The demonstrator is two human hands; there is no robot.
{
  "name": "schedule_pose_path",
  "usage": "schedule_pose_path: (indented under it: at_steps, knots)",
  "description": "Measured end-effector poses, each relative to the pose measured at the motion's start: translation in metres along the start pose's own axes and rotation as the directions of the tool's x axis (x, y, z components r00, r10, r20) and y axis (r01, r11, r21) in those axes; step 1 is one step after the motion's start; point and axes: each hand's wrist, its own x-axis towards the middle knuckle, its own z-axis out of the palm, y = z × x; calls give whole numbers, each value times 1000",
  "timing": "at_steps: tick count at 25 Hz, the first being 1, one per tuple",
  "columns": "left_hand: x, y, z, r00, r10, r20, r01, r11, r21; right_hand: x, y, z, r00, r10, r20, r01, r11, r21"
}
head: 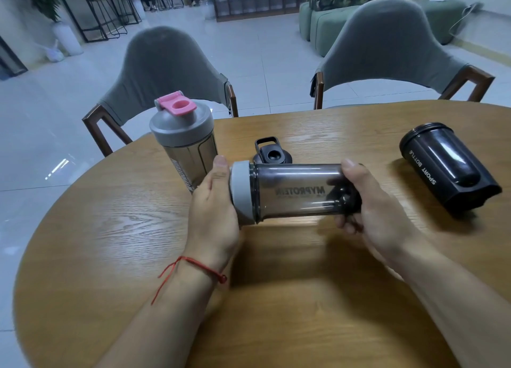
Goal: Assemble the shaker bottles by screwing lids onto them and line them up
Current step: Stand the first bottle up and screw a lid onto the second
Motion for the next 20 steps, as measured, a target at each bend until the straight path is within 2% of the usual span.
schedule_pose_path:
  at_steps: [4, 7, 10, 13, 16, 20]
  knots:
    - [-3, 3, -1, 993, -104, 50, 109, 988, -110, 0, -1, -9, 990, -132, 54, 137, 985, -104]
    - [-5, 8, -2, 959, -269, 90, 281, 942, -182, 0, -1, -22, 956, -250, 152, 272, 950, -152]
    - [3, 14, -20, 909, -381, 172, 416, 860, -296, 2, -5, -43, 913, -346, 216, 367, 928, -65]
    - [2, 16, -24, 937, -299, 178, 333, 919, -210, 6, -6, -50, 922, -338, 191, 336, 941, 46]
    - [-6, 13, -12, 973, -199, 116, 215, 966, -145, 9, 4, -46, 912, -352, 212, 355, 934, 25]
    - [-3, 12, -13, 990, -76, 122, 85, 994, -64, 8, 8, -49, 907, -347, 238, 362, 932, -24]
